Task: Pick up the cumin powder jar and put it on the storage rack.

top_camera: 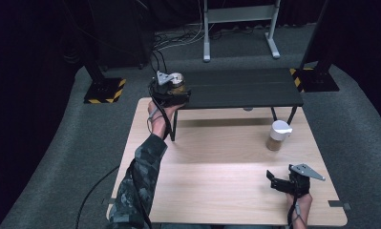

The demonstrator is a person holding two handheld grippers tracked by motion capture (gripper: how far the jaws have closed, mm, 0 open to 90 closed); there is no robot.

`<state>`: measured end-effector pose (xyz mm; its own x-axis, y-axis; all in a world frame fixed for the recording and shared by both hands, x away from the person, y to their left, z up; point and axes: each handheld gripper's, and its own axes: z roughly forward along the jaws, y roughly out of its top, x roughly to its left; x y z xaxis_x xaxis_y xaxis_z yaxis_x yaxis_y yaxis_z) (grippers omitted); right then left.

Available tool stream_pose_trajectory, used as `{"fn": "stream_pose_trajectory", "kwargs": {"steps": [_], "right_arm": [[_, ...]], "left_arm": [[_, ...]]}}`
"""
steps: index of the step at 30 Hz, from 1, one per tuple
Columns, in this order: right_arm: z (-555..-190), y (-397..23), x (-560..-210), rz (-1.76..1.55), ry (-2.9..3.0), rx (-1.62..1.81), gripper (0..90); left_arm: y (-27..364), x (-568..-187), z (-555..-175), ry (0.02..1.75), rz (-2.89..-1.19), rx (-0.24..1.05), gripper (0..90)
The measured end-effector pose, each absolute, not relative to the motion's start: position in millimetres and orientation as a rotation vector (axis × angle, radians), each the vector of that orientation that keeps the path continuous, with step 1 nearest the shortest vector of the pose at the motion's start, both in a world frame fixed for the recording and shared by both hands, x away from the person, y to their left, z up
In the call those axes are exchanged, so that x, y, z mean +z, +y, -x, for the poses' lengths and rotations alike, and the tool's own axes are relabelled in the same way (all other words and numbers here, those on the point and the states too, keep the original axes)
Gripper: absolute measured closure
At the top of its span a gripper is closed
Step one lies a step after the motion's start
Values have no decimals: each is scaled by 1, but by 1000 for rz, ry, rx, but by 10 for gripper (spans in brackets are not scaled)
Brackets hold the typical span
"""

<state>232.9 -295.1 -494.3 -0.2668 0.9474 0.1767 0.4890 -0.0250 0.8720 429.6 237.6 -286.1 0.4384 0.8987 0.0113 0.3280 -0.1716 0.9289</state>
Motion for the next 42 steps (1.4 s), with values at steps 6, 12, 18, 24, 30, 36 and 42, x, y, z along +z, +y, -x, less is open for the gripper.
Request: {"fn": "stream_pose_trajectory", "kwargs": {"steps": [6, 12, 18, 24, 30, 36, 42], "right_arm": [[-233, -294, -494, -1499, 1771, 1240, 0], [-232, -293, -494, -1498, 1770, 1237, 0], [-233, -292, -493, -1498, 1774, 1228, 0], [-233, -291, -493, -1500, 1771, 1221, 0], [-235, -290, -492, -1502, 1784, 1205, 0], [-235, -292, -492, -1506, 1789, 1214, 0], [-231, -295, -496, -1486, 1766, 1257, 5]], "left_arm": [[247, -280, -414, 984, -1801, 734, 0], [255, -288, -389, 915, -1878, 739, 0], [260, -316, -362, 914, -1915, 751, 0], [263, -355, -343, 943, -2002, 676, 0], [268, -400, -330, 1033, -2076, 574, 0], [280, -434, -315, 1118, -2053, 530, 0], [288, -448, -304, 1155, -2020, 528, 0]]}}
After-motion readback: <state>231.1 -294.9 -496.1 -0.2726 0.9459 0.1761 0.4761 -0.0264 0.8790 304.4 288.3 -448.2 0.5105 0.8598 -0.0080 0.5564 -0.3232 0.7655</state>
